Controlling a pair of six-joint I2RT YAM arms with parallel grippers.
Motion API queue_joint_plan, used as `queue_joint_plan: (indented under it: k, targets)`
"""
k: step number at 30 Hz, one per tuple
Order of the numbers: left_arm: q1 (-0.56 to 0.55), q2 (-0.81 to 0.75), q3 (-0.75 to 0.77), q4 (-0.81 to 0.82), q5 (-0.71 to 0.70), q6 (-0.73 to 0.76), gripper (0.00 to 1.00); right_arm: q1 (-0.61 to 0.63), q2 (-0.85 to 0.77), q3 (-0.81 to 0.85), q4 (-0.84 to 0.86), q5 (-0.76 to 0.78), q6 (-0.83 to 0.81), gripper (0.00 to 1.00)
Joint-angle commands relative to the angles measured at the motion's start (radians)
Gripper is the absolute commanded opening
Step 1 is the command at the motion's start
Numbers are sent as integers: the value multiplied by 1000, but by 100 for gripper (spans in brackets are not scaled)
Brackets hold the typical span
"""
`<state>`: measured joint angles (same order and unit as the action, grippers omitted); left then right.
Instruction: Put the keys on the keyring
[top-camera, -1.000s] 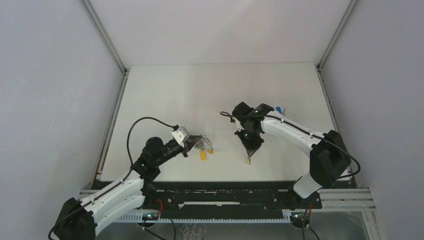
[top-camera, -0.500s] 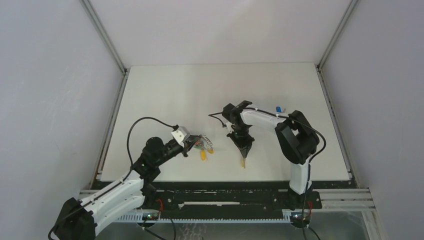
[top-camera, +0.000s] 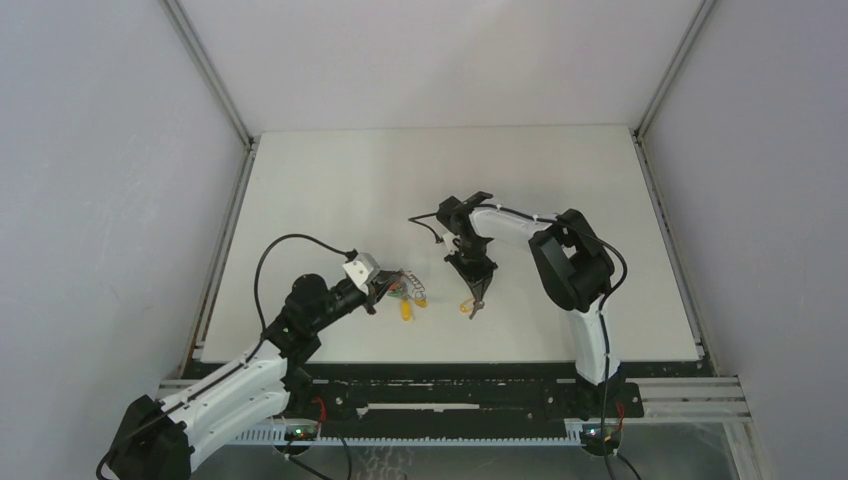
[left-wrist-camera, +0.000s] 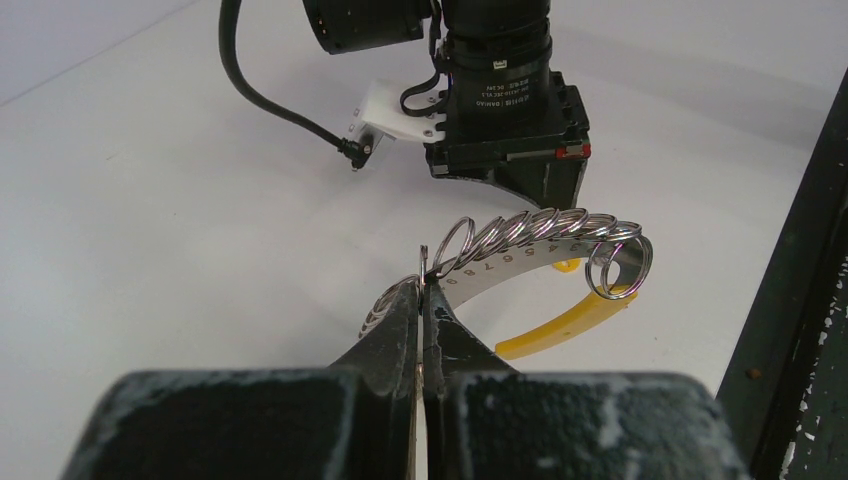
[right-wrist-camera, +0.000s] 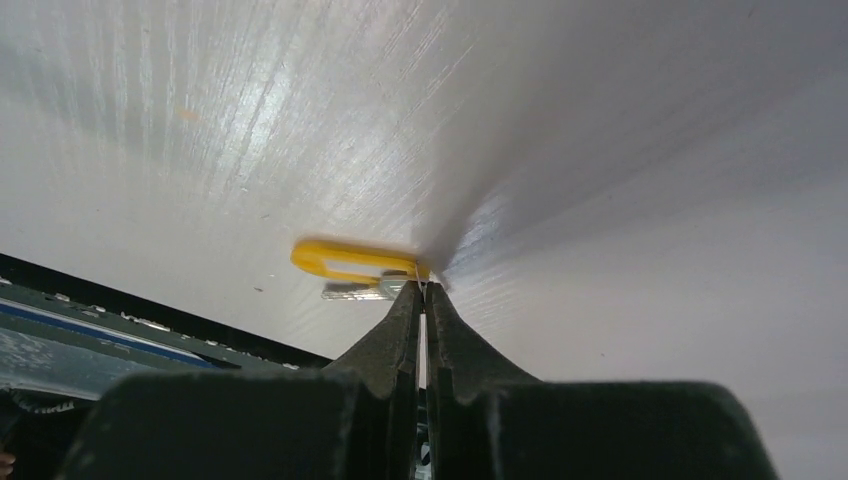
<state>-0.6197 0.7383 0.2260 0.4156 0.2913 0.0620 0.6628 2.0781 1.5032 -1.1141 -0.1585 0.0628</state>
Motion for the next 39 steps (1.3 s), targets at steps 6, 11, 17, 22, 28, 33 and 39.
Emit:
queue_joint_plan:
  k: [6,11,17,22,28,33,39]
  targets:
    - [-5,-12,15,56,-4,-3,0,10,-1,79,33,49,17,6]
    - [-5,-14,15,56,-8,-4,0,31,-125,9,91,81,42,12]
    - [-5,-10,15,62,-16,-16,0,37,-296,-185,292,141,105,19]
    - [-5,-1,13,83,-30,-48,0,55,-434,-368,494,144,114,19]
    - [-5,9,17,84,-35,-65,0,58,-458,-451,617,104,79,22]
    - [-5,-5,12,85,-59,-65,0,91,-453,-508,695,162,75,22]
    - [-5,-6,9,84,-67,-63,0,119,-520,-642,844,223,105,22]
